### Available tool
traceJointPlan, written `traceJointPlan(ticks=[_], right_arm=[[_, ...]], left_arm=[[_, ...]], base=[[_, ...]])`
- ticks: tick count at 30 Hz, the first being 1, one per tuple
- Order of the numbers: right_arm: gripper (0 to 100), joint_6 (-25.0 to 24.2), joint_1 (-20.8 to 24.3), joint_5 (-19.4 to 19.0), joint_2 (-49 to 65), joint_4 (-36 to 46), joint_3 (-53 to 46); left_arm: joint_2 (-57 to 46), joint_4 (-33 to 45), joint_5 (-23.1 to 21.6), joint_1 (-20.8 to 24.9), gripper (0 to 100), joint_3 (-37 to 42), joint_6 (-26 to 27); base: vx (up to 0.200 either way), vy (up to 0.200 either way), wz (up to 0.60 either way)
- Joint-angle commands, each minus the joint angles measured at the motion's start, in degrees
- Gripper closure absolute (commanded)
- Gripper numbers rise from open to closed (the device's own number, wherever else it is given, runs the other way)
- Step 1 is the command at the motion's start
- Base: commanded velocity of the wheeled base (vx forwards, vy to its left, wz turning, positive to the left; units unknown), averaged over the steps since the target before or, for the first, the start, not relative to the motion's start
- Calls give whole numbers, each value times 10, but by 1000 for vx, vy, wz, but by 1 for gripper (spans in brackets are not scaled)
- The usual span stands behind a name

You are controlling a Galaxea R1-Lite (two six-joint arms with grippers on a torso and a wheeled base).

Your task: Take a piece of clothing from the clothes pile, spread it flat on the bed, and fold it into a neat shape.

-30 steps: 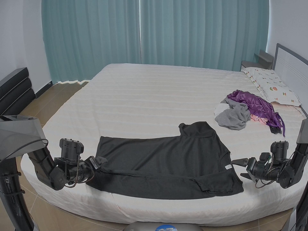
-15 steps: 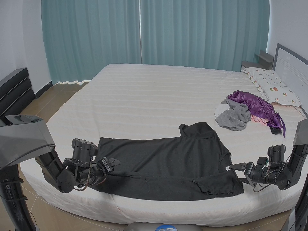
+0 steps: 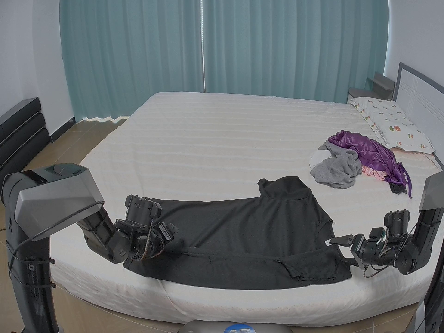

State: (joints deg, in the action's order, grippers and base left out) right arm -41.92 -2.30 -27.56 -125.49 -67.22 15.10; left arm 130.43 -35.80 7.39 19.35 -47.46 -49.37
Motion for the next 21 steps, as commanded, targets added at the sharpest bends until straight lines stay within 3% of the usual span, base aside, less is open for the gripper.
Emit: traceJointPlan(ticks=[1,8,15,21], right_arm=[[0,0,1,0,-13,-15,-4],[0,0,2,0,-14,-20,-6],[0,2,2,0,-14,-20,-10],[0,4,5,1,-15,-20,-12]], left_arm=[[41,16,20,-22,0,-62,0],[52,0,31,-52,0,-109,-61],[49,-21,23,-89,0,-110,-75],[42,-19,-48,-124,0,-88,-64]], base=[[0,0,0],[0,0,0],[0,0,0],[0,0,0]])
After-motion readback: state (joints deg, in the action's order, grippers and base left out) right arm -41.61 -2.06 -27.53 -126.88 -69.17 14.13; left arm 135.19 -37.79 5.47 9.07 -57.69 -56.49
